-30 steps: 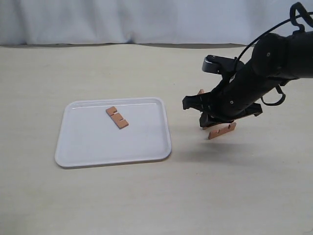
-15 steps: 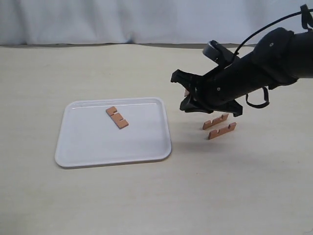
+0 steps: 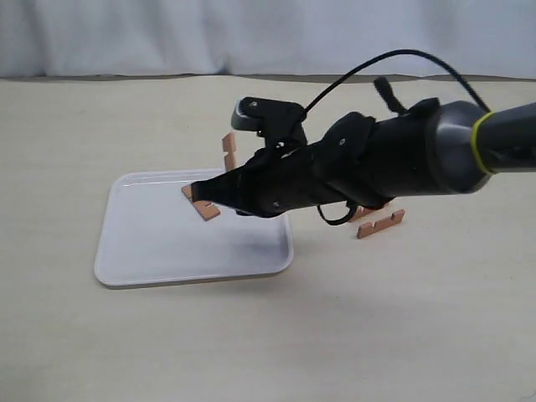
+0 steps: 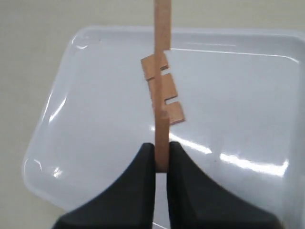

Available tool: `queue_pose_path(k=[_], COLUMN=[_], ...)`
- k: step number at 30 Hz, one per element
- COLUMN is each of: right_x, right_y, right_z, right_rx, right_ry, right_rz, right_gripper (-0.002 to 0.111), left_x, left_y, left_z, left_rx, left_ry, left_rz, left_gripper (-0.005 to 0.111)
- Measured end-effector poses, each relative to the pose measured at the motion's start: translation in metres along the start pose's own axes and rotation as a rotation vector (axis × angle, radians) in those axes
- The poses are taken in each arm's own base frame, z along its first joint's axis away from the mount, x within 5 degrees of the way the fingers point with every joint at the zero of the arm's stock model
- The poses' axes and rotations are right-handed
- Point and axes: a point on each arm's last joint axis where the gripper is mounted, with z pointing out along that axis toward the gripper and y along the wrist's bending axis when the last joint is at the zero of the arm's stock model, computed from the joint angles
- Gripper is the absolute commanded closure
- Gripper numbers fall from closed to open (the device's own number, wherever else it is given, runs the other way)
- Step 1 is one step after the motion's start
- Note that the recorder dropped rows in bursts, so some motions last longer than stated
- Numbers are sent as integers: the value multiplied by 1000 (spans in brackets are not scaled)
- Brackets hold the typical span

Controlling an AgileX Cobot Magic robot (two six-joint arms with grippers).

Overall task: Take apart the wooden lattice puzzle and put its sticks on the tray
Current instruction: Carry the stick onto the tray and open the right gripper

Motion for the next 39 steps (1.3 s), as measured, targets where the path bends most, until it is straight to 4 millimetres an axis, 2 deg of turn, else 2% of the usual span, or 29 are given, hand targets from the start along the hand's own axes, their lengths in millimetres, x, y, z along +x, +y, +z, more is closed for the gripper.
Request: queue_pose_path(k=[5, 7, 8, 12, 14, 17, 24, 27, 30, 34, 36, 39], right_x=[6, 6, 5, 2, 1, 0, 2, -1, -9, -25, -35, -48], right_y=[16, 16, 15, 11, 10, 10, 12, 16, 23, 30, 29, 15], right_z=[26, 31, 33, 38, 38, 38, 38, 31, 17, -12, -28, -50], right_rx=[-22, -21, -14, 28, 39, 42, 20, 3, -19, -61, -71, -60], right_ry=[27, 28, 22, -21, -35, -43, -15, -19, -47, -79, -104, -122], right_rz=[-233, -277, -307, -359, -366, -370, -370, -371, -401, -451, -460, -420], right_gripper=[103, 98, 92, 51, 35, 21, 18, 18, 18, 18, 18, 18], left_x=[0, 0, 0, 0, 0, 0, 0, 0, 0, 0, 0, 0], left_y=[0, 0, 0, 0, 0, 0, 0, 0, 0, 0, 0, 0], left_z=[0, 0, 0, 0, 0, 0, 0, 0, 0, 0, 0, 0], left_rx=[0, 0, 0, 0, 0, 0, 0, 0, 0, 0, 0, 0], left_ry=[0, 0, 0, 0, 0, 0, 0, 0, 0, 0, 0, 0], left_rz=[0, 0, 0, 0, 0, 0, 0, 0, 0, 0, 0, 0], left_gripper=[107, 107, 107, 107, 107, 107, 107, 107, 107, 107, 107, 107])
